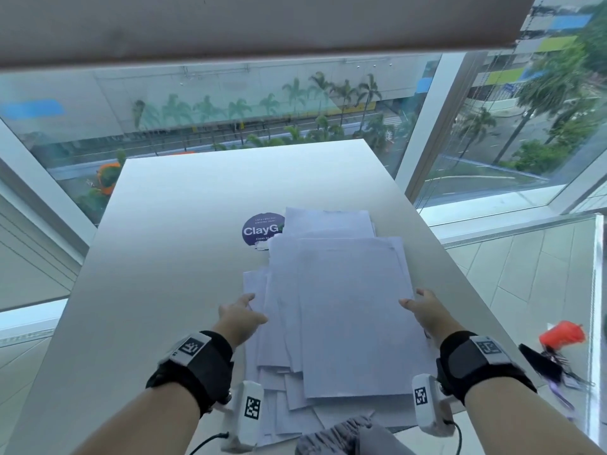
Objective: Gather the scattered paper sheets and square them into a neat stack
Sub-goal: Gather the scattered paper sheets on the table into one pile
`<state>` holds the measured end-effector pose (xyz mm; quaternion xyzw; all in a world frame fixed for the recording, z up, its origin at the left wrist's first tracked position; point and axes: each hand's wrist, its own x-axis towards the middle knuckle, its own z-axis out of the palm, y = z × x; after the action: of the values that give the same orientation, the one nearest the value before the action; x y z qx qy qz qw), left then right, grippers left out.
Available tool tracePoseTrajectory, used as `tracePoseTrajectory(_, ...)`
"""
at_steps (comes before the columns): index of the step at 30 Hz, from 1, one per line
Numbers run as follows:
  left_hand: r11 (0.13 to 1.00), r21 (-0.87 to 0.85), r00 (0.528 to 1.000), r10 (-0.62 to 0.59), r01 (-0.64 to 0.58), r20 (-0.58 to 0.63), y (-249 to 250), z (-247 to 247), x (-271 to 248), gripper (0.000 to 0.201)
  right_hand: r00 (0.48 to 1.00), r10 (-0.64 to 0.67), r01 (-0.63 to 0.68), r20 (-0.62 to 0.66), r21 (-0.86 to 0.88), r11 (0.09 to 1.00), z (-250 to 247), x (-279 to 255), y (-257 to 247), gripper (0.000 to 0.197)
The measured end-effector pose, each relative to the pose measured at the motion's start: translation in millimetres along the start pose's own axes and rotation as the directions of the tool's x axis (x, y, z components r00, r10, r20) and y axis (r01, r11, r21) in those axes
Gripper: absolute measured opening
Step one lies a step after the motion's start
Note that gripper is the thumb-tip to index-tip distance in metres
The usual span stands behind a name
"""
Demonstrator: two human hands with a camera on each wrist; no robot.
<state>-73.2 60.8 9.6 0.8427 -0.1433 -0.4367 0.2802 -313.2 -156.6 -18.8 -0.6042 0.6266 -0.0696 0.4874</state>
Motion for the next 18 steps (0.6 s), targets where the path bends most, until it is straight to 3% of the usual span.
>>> tracePoseTrajectory(5, 0.997, -0.078, 1.0, 0.005, -0.004, 0.013, -5, 1, 10, 0.044, 0.989, 0.009, -0.02, 0.15, 0.078, 0.997, 8, -2, -1, 0.059)
tracePoseTrajectory(9, 0.967, -0.253, 0.996, -0.053, 0.035, -0.065, -7, -7, 17, 0.053, 0.998, 0.062, -0.066, 0.034, 0.114, 0.991, 4, 2, 2, 0.054)
tracePoseTrajectory(14, 0.911, -0.4, 0.995, -0.089, 0.101, 0.049, -2, 6, 19, 0.061, 0.973, 0.103, -0.111, 0.209, 0.026, 0.994, 10, -4, -5, 0.08)
tracePoseTrajectory(18, 0.898, -0.425, 0.993, -0.092, 0.112, 0.068, 2, 10, 16, 0.059, 0.987, 0.132, -0.137, 0.095, 0.04, 0.99, 6, 0, -1, 0.065)
